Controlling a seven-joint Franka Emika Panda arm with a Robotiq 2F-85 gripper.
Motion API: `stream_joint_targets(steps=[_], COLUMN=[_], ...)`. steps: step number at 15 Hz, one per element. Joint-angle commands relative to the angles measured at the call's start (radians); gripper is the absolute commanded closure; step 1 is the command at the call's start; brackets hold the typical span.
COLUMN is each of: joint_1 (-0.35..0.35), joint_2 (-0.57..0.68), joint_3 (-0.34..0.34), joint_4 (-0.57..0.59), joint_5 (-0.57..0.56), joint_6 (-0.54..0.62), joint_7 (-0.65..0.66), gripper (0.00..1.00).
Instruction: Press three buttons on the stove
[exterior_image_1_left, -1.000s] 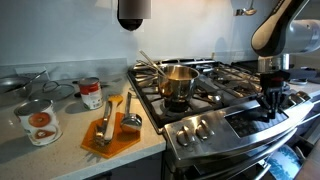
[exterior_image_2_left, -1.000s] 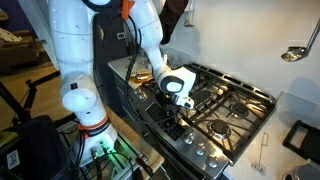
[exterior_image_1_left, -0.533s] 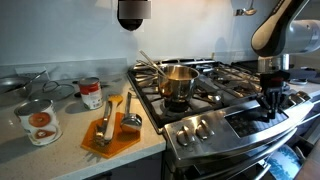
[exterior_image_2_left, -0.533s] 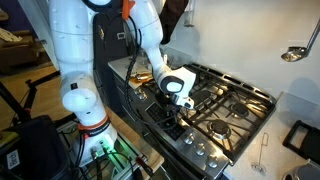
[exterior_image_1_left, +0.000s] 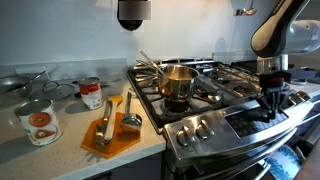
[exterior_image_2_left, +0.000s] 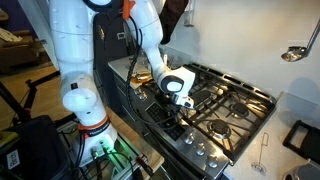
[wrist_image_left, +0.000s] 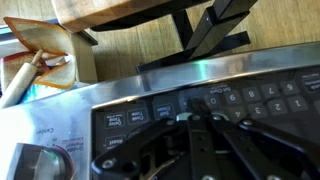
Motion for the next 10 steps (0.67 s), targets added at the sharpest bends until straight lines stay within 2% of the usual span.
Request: stream_joint_targets(steps=[1, 5, 10], joint_1=[0.007, 0.004, 0.010], joint_2=[0.119, -0.028, -0.105], joint_3=[0.003, -0.014, -0.013], joint_4=[0.022, -0.025, -0.063], joint_5=[-0.009, -0.021, -0.021], joint_6=[0.114, 0.011, -0.002], joint_7=[0.009, 0.006, 0.004], gripper=[1.00, 1.00, 1.00])
